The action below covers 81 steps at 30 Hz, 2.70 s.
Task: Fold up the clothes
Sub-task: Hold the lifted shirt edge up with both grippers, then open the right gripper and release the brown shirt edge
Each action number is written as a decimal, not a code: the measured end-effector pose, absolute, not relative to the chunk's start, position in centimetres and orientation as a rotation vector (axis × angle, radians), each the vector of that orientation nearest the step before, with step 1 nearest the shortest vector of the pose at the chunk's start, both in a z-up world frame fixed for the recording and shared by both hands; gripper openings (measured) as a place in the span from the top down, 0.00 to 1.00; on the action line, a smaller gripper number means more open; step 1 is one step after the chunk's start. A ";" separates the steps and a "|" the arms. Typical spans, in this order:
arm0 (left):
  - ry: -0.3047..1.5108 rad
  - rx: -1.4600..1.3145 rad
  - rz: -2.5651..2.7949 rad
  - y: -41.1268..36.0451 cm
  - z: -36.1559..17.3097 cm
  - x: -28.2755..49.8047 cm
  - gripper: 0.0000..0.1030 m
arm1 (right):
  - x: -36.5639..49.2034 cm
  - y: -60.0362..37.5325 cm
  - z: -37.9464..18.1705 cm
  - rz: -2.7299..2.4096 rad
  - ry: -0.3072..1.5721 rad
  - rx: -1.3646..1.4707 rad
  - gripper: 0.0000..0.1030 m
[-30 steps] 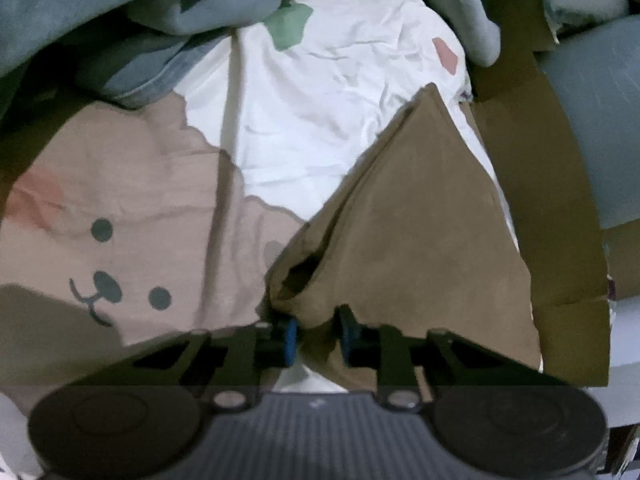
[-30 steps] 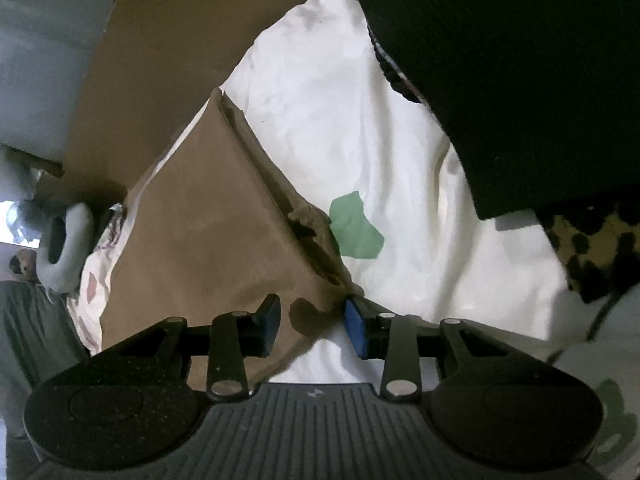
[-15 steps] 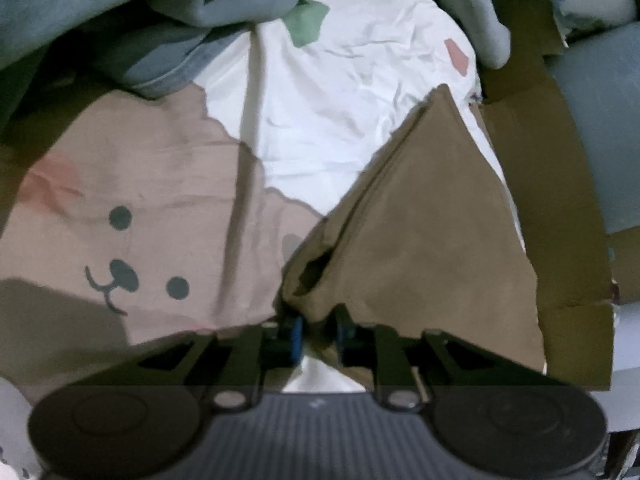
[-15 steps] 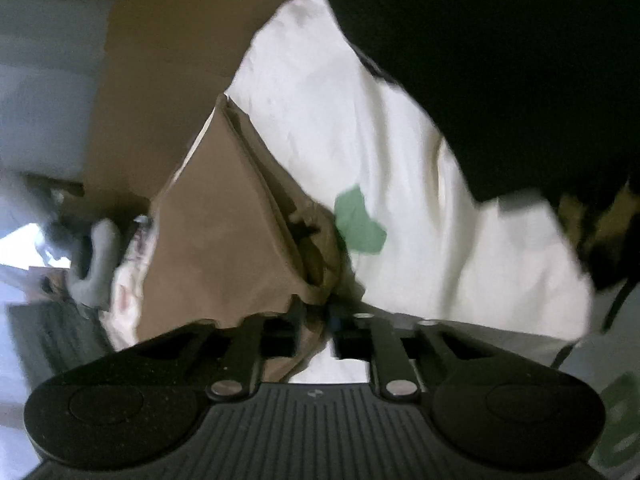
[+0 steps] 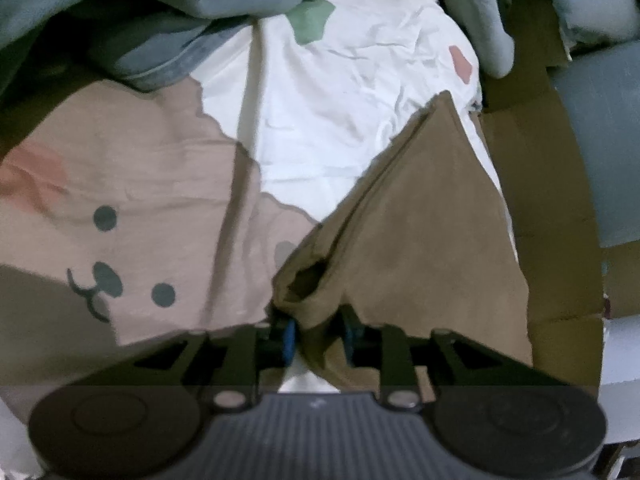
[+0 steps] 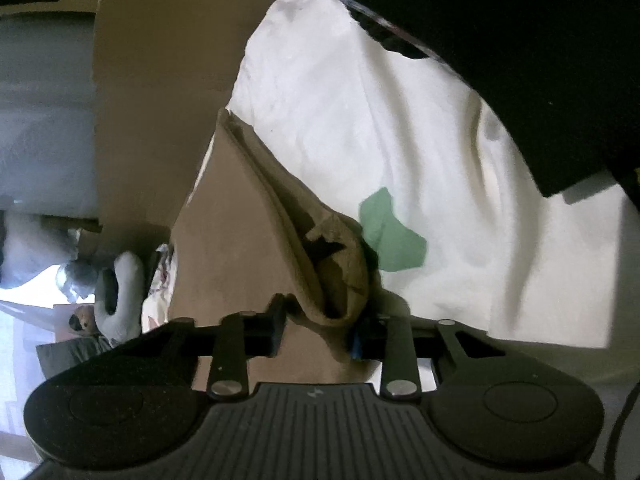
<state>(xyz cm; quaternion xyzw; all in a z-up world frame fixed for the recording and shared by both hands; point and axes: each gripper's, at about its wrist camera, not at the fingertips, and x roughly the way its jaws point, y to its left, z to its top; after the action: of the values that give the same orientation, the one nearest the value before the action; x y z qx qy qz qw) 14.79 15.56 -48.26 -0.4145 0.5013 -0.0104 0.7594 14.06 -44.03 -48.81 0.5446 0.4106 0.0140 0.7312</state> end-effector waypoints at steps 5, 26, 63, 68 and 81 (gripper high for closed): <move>1.084 -0.927 -0.026 15.8 -48.5 14.6 0.76 | 13.7 -44.4 -48.3 0.009 0.895 1.167 0.85; 1.070 -1.004 -0.012 16.1 -49.0 14.8 0.97 | 15.3 -43.9 -49.0 -0.028 0.893 1.185 0.98; 1.176 -0.910 -0.027 15.1 -44.5 10.3 0.98 | 8.1 -47.4 -44.6 -0.187 0.959 1.135 0.99; 1.207 -0.920 -0.016 15.3 -46.0 10.4 0.98 | 8.1 -47.4 -45.9 -0.204 0.982 1.130 0.97; 1.224 -0.896 0.000 15.3 -46.0 11.0 0.97 | 7.0 -47.8 -40.7 -0.301 1.051 0.919 0.77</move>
<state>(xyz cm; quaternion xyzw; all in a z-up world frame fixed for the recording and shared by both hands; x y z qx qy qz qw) 11.00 15.33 -46.00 -0.4063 0.5550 0.0000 0.7259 7.04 -47.79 -40.75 0.4216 0.4822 -0.1381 0.7555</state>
